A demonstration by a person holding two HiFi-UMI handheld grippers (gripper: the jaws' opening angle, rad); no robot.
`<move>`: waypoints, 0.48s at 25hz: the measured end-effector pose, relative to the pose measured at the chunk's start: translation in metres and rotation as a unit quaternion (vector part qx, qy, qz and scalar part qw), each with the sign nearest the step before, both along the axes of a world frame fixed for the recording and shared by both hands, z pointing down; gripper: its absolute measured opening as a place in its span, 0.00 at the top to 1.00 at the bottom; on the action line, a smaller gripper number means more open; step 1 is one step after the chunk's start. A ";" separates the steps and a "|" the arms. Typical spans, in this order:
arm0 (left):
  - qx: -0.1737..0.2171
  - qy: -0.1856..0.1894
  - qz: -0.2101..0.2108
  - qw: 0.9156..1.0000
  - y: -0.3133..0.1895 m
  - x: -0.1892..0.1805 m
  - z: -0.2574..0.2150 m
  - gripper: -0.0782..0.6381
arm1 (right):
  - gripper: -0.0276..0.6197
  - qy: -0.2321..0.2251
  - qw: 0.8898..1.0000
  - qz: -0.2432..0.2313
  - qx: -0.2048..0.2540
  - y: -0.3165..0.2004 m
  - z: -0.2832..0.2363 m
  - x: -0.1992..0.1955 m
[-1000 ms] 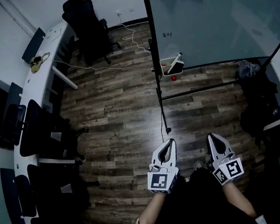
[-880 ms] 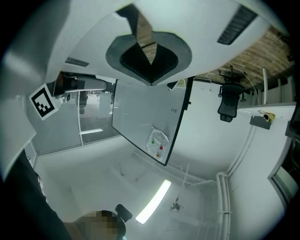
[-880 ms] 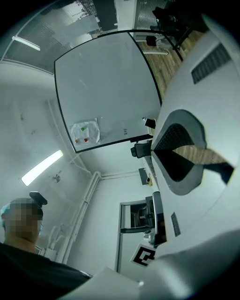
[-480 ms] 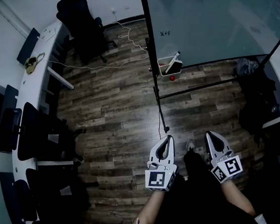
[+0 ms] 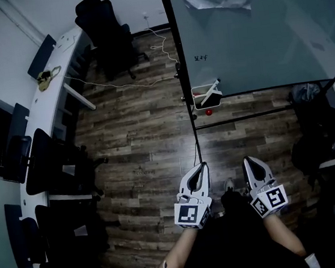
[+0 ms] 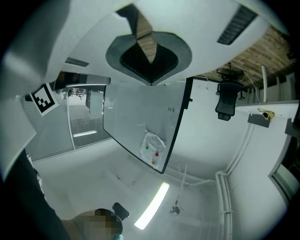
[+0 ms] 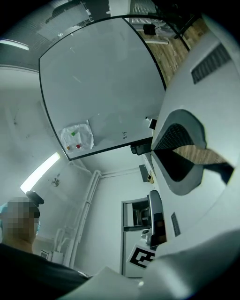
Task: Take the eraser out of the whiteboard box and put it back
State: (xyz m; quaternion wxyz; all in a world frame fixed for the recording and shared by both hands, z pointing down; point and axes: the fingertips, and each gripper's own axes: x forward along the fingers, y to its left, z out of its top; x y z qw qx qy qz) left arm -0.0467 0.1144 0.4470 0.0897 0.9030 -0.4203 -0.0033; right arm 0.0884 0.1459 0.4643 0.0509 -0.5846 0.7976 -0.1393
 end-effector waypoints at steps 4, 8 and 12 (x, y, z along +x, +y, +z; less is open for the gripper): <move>0.000 0.001 -0.011 1.000 -0.024 0.021 -0.001 0.88 | 0.94 -0.004 1.000 -0.015 0.000 -0.028 0.000 0.019; -0.002 0.001 -0.029 1.000 -0.046 0.040 -0.004 0.88 | 0.94 -0.004 0.999 -0.033 -0.001 -0.051 0.001 0.036; -0.003 -0.004 -0.048 0.999 -0.063 0.054 -0.006 0.88 | 0.94 -0.008 0.998 -0.055 0.001 -0.072 0.005 0.051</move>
